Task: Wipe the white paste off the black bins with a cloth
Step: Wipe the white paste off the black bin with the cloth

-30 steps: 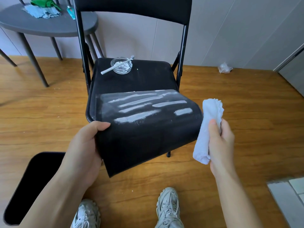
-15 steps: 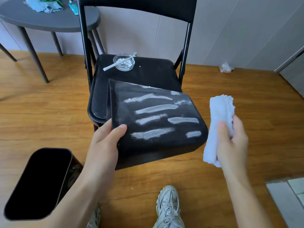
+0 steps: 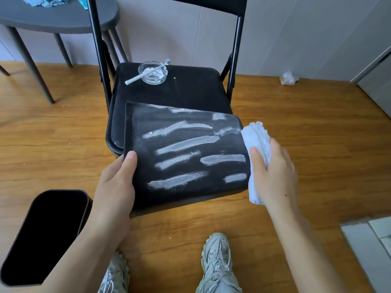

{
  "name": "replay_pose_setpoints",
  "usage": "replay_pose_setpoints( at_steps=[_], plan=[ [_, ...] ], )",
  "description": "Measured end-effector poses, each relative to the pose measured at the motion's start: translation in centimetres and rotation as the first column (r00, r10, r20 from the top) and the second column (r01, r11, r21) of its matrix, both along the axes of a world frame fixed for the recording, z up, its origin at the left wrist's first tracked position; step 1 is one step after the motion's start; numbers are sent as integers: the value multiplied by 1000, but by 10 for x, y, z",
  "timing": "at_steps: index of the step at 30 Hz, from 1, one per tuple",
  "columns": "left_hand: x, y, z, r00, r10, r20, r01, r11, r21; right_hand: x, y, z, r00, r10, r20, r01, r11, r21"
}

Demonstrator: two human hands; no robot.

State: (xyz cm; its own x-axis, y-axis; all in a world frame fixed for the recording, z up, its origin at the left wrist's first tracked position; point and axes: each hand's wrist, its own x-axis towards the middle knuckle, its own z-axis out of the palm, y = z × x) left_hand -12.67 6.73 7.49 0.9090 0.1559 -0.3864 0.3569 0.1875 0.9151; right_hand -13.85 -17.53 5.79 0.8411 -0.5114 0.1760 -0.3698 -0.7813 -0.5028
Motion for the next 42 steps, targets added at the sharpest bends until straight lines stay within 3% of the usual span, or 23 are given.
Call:
replay_pose_setpoints(
  at_steps=[3,6,12,14,16,20,24,31,42],
  plan=[
    [-3,-4,-3,999,-16,34,15,999,37,1,17,1,996,-21,87,30,993,-113],
    [-6,-6,-9,998,8,55,-11,998,60,1,51,5,984,78,159,-48,982,-184],
    [-7,-4,-18,998,27,48,-31,997,77,-1,86,0,949,285,135,-236,926,-296],
    [-7,-3,-26,998,33,56,-37,997,73,4,73,1,955,259,143,-213,938,-274],
    [-7,-5,-32,997,29,75,-34,997,75,9,52,0,979,130,157,-88,964,-252],
    [-6,-11,-33,996,30,80,-38,994,103,19,25,-5,997,-50,55,60,979,-195],
    [-2,-11,-32,999,36,39,-38,998,55,21,43,-5,999,6,51,7,968,-250],
    [-2,-6,-35,1000,17,5,-17,996,87,19,91,-13,956,283,80,-253,930,-266],
    [1,-9,-41,999,-27,23,24,994,103,92,39,6,996,68,54,-45,938,-343]
  ],
)
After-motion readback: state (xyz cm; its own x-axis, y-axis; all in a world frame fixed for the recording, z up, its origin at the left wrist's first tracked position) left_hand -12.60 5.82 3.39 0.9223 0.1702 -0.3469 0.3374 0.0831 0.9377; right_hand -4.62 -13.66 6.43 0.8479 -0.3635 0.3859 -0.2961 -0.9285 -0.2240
